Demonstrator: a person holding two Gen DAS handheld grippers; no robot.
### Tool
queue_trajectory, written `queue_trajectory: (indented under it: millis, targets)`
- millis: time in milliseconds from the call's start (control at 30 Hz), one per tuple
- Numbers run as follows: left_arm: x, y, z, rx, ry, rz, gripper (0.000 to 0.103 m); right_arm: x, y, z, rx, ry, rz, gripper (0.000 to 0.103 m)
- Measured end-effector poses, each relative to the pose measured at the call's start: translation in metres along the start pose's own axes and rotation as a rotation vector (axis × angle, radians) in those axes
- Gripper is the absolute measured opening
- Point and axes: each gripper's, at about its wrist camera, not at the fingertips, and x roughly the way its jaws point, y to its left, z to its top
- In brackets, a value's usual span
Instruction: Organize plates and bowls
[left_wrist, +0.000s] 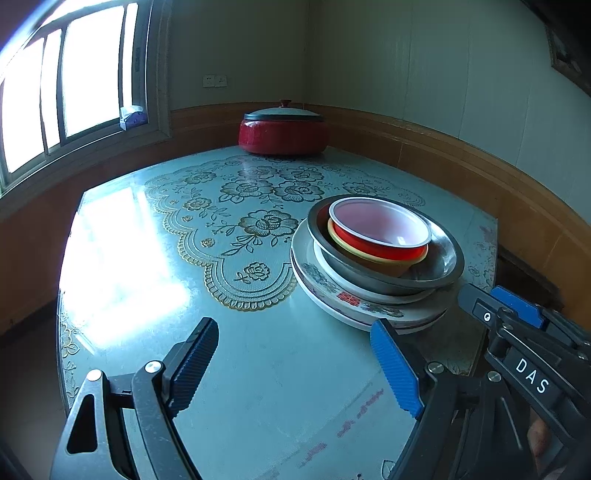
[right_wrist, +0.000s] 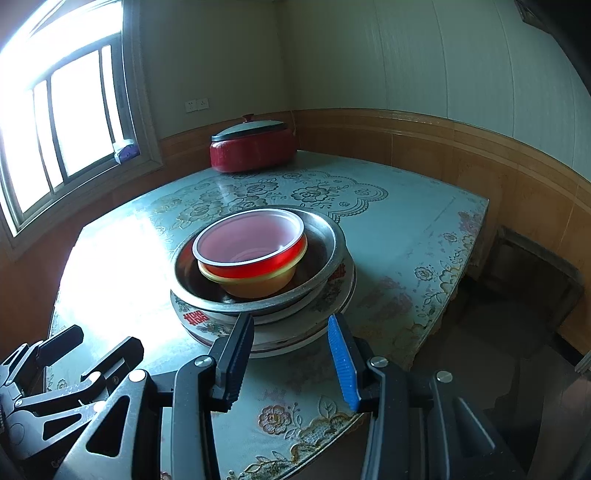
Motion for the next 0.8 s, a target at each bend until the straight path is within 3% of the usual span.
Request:
queue_trajectory:
  millis: [800]
  targets:
    - [0.0039,0.0027,0.0028,0.01,-0.008,-0.028,0.088,0.0044,0.0063,0.0027,0.003,-0.003,-0.013,0.045]
